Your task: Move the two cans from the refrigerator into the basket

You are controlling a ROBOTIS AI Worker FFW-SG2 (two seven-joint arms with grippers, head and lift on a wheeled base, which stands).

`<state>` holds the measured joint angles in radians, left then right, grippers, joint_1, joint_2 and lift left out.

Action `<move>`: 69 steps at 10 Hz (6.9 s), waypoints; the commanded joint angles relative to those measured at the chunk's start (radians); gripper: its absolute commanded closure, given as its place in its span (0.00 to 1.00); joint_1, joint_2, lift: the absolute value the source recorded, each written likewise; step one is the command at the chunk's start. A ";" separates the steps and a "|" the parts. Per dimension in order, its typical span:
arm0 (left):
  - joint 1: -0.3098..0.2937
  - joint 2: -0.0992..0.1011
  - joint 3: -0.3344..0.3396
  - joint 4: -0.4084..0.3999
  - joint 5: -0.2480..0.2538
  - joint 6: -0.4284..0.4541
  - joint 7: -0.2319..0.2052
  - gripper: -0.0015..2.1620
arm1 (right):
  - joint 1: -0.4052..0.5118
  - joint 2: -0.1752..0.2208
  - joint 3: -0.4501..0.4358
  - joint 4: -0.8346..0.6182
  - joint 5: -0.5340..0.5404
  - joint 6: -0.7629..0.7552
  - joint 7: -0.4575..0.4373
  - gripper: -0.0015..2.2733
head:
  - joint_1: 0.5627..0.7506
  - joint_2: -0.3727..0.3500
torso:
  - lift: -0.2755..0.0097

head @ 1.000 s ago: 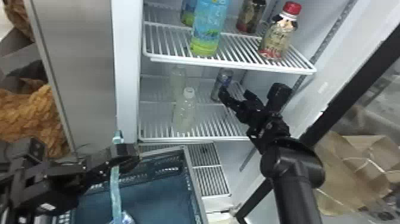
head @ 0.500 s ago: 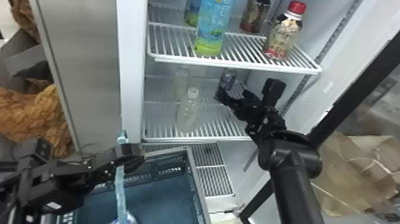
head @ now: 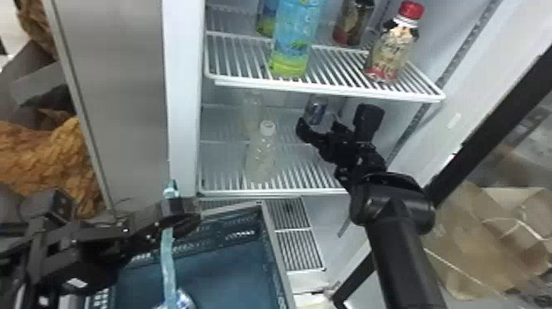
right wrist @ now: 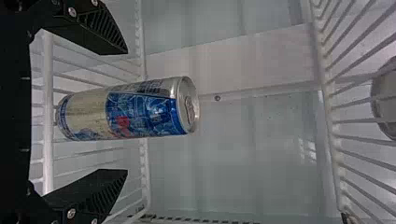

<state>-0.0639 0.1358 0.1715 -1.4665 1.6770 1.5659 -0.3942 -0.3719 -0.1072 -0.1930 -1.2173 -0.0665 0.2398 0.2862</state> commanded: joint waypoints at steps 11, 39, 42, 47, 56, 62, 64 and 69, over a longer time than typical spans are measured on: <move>-0.017 -0.001 -0.004 0.020 -0.002 0.000 0.000 0.55 | -0.131 -0.006 0.055 0.222 0.064 -0.075 -0.059 0.06 | 0.64 0.14 | 0.20; 0.010 0.004 -0.008 0.027 0.010 0.000 -0.009 0.55 | 0.345 -0.017 0.025 -0.529 -0.061 0.128 -0.079 0.56 | 0.70 0.09 | 0.20; 0.012 0.004 -0.006 0.027 0.010 0.000 -0.009 0.55 | 0.426 -0.020 0.024 -0.654 -0.097 0.180 -0.079 0.56 | 0.70 0.10 | 0.20; 0.017 0.005 -0.004 0.027 0.010 0.000 -0.011 0.55 | 0.612 -0.022 -0.028 -0.885 -0.143 0.271 -0.079 0.56 | 0.70 0.08 | 0.20; 0.022 0.010 -0.006 0.027 0.008 0.000 -0.009 0.55 | 1.017 -0.005 -0.090 -1.344 -0.294 0.406 -0.071 0.56 | 0.70 0.07 | 0.20; 0.020 0.008 -0.012 0.027 0.008 -0.005 -0.009 0.55 | 1.142 0.015 -0.068 -1.530 -0.432 0.438 -0.024 0.56 | 0.70 0.14 | 0.20; 0.020 0.008 -0.014 0.027 0.012 -0.007 -0.009 0.55 | 1.150 0.012 -0.020 -1.550 -0.472 0.465 -0.009 0.56 | 0.70 0.20 | 0.20; 0.017 0.008 -0.018 0.027 0.016 -0.012 -0.009 0.55 | 1.111 -0.003 0.063 -1.491 -0.484 0.614 0.034 0.56 | 0.70 0.35 | 0.20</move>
<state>-0.0467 0.1442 0.1545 -1.4394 1.6922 1.5536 -0.4034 0.7467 -0.1102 -0.1350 -2.7211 -0.5542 0.8378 0.3188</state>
